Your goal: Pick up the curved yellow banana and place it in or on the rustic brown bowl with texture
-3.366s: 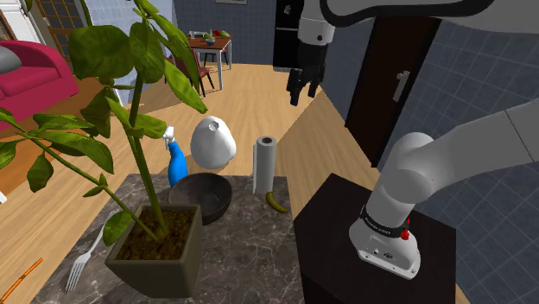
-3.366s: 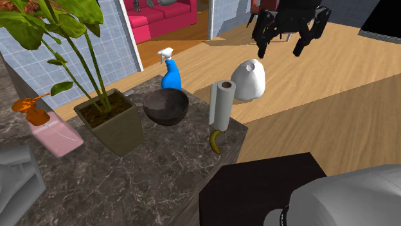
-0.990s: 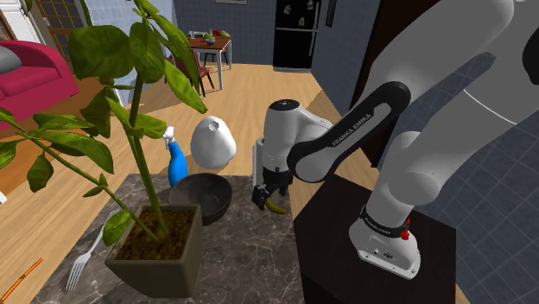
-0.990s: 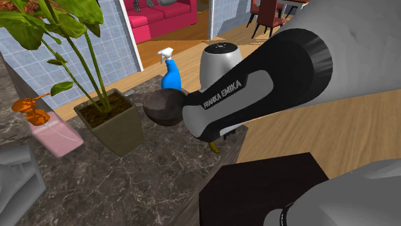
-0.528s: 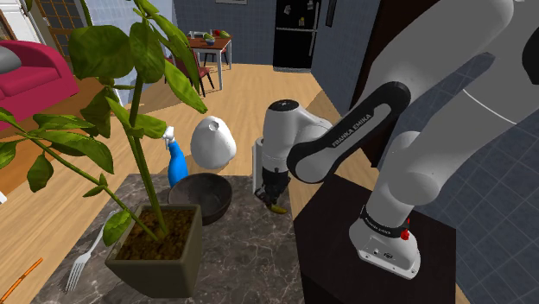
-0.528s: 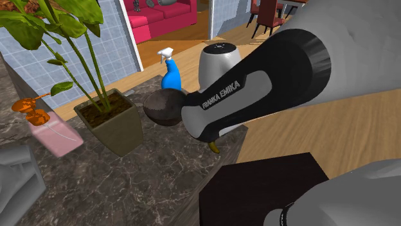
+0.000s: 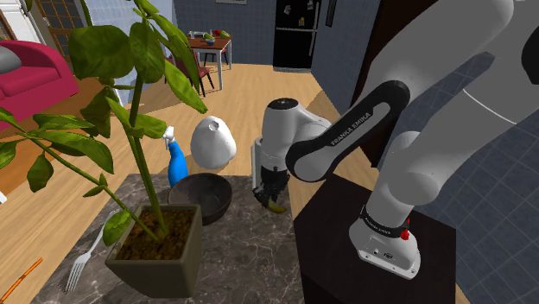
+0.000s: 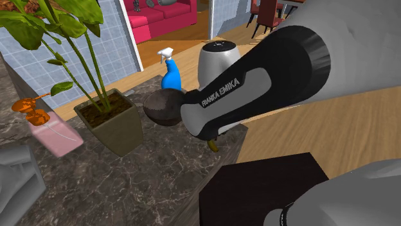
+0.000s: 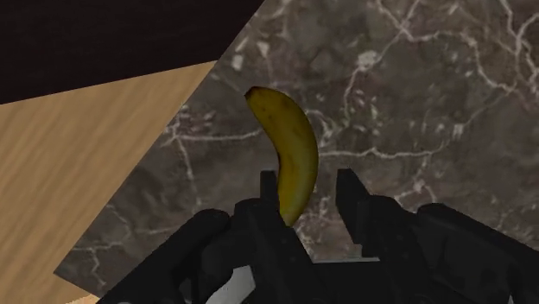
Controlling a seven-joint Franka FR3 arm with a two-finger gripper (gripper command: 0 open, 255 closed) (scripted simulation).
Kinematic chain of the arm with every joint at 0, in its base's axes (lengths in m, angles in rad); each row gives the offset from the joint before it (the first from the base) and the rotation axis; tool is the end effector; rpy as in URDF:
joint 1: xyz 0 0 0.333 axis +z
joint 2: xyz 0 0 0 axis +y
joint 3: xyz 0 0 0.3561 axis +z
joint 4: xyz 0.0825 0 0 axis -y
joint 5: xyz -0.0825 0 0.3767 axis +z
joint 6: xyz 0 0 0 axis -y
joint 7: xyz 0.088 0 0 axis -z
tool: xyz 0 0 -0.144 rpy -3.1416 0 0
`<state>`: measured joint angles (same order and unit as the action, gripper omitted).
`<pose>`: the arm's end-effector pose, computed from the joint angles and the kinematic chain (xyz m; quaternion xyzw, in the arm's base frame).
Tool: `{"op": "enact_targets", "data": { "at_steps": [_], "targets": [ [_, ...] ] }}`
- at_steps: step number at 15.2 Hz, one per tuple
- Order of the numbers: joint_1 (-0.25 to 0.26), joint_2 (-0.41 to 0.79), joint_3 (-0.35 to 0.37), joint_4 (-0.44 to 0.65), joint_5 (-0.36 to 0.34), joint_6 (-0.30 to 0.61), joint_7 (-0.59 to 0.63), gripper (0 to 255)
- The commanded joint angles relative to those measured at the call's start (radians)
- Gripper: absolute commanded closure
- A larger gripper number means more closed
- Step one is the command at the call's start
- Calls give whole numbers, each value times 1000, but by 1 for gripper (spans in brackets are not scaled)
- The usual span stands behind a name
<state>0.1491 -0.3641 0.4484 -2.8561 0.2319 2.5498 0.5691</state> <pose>0.2875 0.1799 0.2954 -0.9954 0.0928 -0.0226 0.0009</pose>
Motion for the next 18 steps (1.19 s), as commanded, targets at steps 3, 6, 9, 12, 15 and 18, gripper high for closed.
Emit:
{"op": "enact_targets", "data": {
  "at_steps": [3, 6, 9, 12, 15, 18],
  "targets": [
    [139, -64, -203, -3, 68, -148, -448, 0],
    [142, -18, -195, -17, 79, -89, -452, 0],
    [148, 32, -189, -28, 89, -27, -456, 0],
    [151, 60, -187, -32, 94, 5, -458, 0],
    [151, 60, -187, -32, 94, 5, -458, 0],
    [151, 60, -187, -32, 94, 5, -458, 0]
  ]
}}
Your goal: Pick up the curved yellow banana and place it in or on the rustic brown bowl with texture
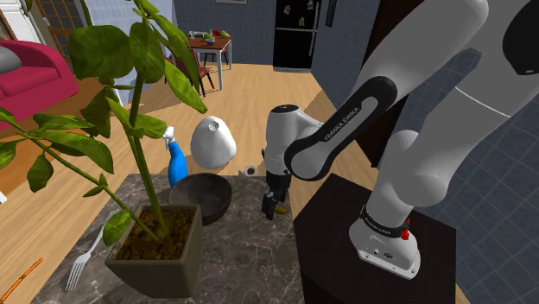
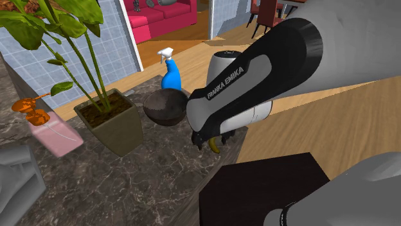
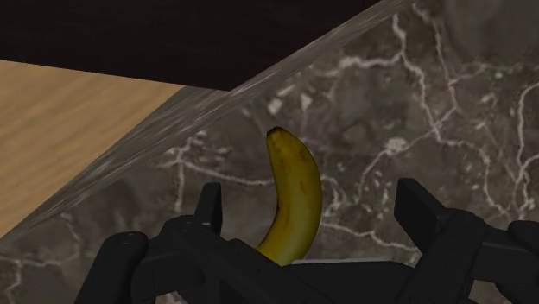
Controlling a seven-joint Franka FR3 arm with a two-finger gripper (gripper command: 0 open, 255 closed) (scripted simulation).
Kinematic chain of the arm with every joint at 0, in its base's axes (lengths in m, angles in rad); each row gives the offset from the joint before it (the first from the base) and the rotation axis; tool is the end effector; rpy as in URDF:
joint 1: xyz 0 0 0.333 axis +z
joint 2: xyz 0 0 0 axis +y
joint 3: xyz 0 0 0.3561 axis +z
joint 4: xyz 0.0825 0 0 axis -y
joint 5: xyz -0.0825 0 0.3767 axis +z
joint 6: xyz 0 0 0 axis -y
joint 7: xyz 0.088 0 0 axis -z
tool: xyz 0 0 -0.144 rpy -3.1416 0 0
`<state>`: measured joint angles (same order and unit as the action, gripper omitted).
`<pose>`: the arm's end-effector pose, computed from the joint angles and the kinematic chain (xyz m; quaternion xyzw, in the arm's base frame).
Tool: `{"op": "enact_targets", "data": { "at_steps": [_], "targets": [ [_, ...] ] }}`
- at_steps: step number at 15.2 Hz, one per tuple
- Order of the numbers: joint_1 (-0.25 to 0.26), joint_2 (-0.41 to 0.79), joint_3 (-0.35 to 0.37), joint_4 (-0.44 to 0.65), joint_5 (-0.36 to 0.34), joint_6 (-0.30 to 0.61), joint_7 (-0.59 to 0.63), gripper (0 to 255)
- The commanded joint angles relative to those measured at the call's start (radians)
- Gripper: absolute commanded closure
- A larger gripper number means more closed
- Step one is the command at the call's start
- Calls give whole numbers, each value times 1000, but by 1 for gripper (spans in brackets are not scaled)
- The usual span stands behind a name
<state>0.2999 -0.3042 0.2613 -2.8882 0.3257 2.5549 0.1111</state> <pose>0.2784 0.1674 0.2720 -0.9954 -0.0811 0.0289 0.0417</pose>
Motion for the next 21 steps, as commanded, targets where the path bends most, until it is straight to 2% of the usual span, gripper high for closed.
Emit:
{"op": "enact_targets", "data": {
  "at_steps": [1, 10, 21],
  "targets": [
    [0, 0, 0, 0, 0, 0, 0, 255],
    [0, 0, 0, 0, 0, 0, 0, 255],
    [-7, -176, -17, 45, -30, -220, 26, 255]
  ]
}}
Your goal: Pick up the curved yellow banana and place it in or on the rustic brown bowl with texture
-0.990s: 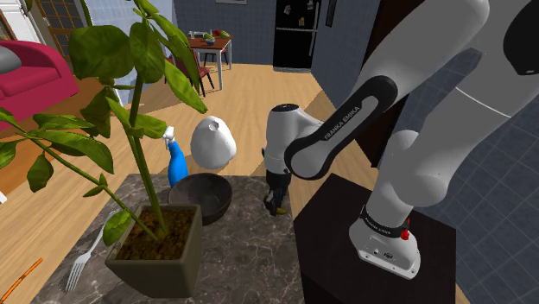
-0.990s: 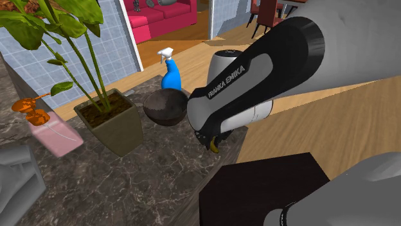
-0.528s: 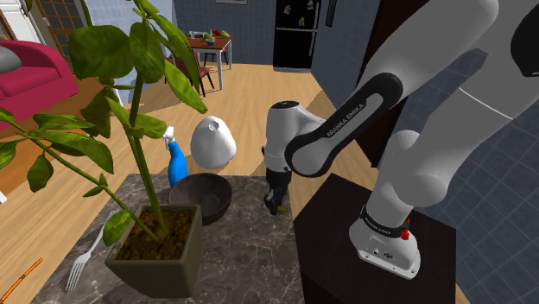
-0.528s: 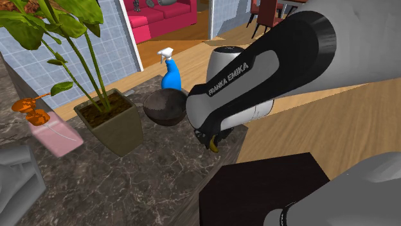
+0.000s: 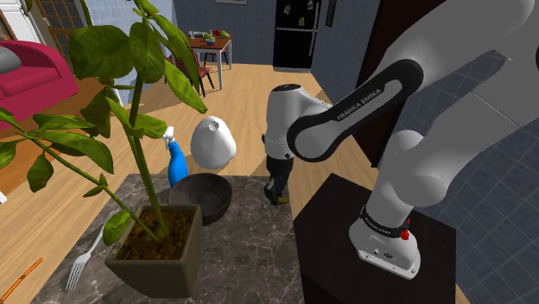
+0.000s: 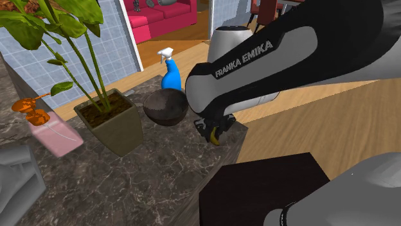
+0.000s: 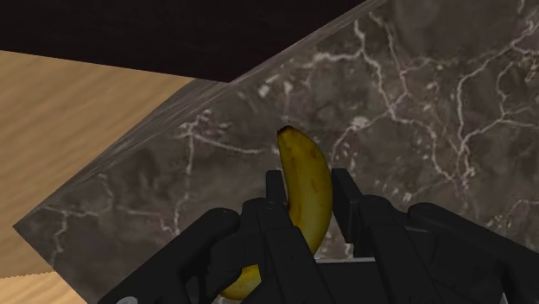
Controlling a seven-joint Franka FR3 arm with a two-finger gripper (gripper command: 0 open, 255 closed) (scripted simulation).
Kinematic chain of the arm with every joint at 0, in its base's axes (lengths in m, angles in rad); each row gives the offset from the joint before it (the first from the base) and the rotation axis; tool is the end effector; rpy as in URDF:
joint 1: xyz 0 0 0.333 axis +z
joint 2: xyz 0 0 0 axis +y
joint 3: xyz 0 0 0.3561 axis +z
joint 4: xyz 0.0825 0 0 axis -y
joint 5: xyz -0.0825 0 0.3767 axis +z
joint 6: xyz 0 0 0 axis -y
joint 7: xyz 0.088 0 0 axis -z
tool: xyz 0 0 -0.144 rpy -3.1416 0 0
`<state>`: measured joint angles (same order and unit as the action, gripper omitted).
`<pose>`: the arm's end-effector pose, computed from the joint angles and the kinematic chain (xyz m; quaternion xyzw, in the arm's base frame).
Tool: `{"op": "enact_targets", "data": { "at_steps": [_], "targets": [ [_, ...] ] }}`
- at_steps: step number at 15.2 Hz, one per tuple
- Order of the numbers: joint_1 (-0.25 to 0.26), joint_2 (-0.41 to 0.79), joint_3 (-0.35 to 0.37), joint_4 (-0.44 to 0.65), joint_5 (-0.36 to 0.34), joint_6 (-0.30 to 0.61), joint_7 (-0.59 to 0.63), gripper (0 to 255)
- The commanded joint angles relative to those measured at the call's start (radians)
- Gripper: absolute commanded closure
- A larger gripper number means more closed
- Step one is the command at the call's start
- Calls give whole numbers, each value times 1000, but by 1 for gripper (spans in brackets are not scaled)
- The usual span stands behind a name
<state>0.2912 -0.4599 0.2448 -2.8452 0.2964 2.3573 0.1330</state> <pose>0.2735 0.1653 0.3211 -0.9954 -0.0812 0.0287 0.0418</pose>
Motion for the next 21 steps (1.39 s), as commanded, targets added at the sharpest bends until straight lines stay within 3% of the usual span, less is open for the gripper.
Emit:
{"op": "enact_targets", "data": {
  "at_steps": [1, 21],
  "targets": [
    [1, -34, -2, 8, -4, -42, 6, 255],
    [-13, -207, -42, 177, -53, -382, 41, 255]
  ]
}}
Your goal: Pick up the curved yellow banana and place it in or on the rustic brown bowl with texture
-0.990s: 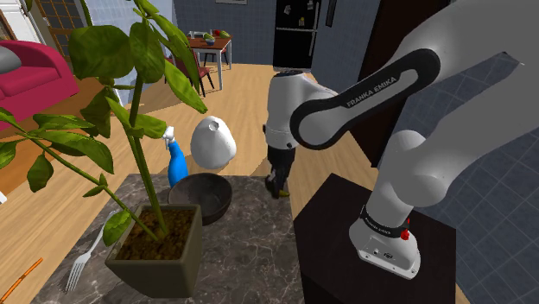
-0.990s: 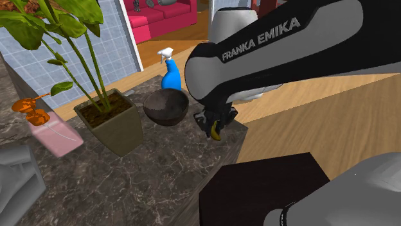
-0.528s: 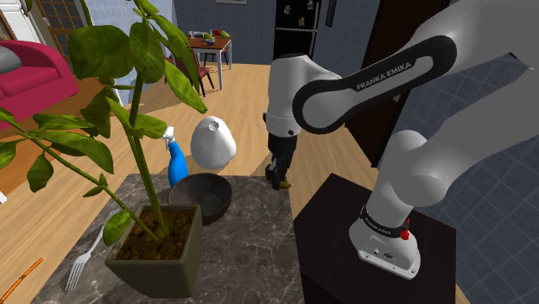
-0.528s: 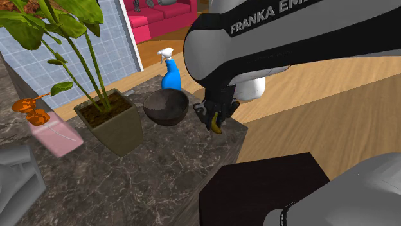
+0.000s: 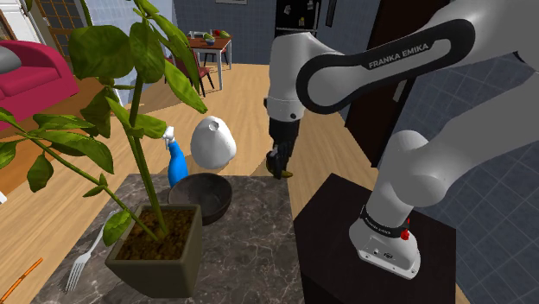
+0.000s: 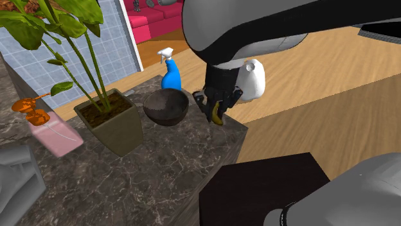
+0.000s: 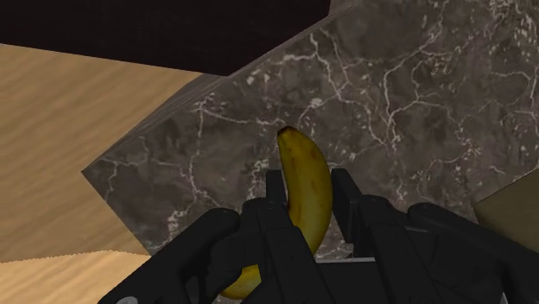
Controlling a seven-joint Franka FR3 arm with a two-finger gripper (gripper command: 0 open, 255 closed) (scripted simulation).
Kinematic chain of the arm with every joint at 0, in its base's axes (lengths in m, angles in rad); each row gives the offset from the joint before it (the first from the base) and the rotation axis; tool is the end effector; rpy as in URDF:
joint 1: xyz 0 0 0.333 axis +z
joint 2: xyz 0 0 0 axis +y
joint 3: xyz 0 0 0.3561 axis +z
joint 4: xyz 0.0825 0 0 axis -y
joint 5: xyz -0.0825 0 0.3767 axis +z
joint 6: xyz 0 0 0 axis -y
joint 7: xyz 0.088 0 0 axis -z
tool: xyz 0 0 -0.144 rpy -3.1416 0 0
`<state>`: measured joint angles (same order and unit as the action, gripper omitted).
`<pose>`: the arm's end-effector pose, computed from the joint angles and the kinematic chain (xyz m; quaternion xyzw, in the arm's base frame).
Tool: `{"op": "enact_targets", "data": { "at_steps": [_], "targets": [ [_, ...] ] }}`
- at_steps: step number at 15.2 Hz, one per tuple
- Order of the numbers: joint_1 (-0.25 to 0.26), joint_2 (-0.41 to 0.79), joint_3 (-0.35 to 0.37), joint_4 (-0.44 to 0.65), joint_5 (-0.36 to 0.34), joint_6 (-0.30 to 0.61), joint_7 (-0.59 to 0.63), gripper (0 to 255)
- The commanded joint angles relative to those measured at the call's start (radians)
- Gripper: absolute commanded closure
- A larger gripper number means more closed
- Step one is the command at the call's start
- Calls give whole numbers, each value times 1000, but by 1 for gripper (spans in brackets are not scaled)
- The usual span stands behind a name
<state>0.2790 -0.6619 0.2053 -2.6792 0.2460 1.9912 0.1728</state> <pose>0.2634 0.1635 0.4259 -0.9954 -0.0811 0.0287 0.0418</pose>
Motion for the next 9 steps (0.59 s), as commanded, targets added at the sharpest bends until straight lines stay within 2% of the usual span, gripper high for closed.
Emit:
{"op": "enact_targets", "data": {
  "at_steps": [1, 9],
  "targets": [
    [-1, -7, -3, 16, -4, -23, 2, 255],
    [-12, 331, 91, 286, -25, 60, 108, 255]
  ]
}}
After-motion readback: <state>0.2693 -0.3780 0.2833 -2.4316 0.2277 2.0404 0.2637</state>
